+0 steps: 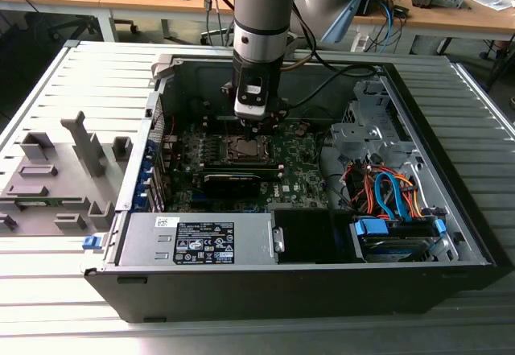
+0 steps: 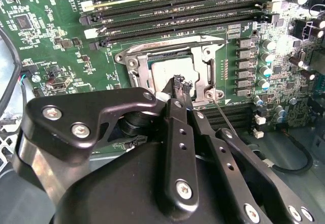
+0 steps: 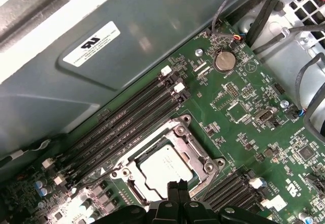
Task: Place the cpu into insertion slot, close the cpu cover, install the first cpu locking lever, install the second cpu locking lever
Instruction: 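Install the first cpu locking lever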
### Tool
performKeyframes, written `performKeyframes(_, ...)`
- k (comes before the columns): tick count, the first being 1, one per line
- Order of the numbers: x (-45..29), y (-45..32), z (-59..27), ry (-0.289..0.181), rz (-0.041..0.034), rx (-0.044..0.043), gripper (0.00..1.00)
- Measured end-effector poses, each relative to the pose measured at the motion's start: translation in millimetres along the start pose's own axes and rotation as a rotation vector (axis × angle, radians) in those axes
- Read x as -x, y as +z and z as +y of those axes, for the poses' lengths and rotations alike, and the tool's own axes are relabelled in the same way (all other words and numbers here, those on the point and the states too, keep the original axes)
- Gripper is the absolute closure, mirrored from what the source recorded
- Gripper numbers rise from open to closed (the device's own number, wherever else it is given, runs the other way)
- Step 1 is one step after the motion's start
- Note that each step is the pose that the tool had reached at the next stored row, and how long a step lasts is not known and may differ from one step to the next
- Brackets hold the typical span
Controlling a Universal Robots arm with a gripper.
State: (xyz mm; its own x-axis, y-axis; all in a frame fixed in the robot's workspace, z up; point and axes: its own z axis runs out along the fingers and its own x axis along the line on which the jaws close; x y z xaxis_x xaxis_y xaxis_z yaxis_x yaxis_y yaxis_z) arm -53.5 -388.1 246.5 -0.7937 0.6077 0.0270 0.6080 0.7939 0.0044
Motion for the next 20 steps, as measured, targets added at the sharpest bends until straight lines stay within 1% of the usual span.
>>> performKeyframes(20,0.0,0.0,0.0,-0.035,0.0001,-0.0010,0.89)
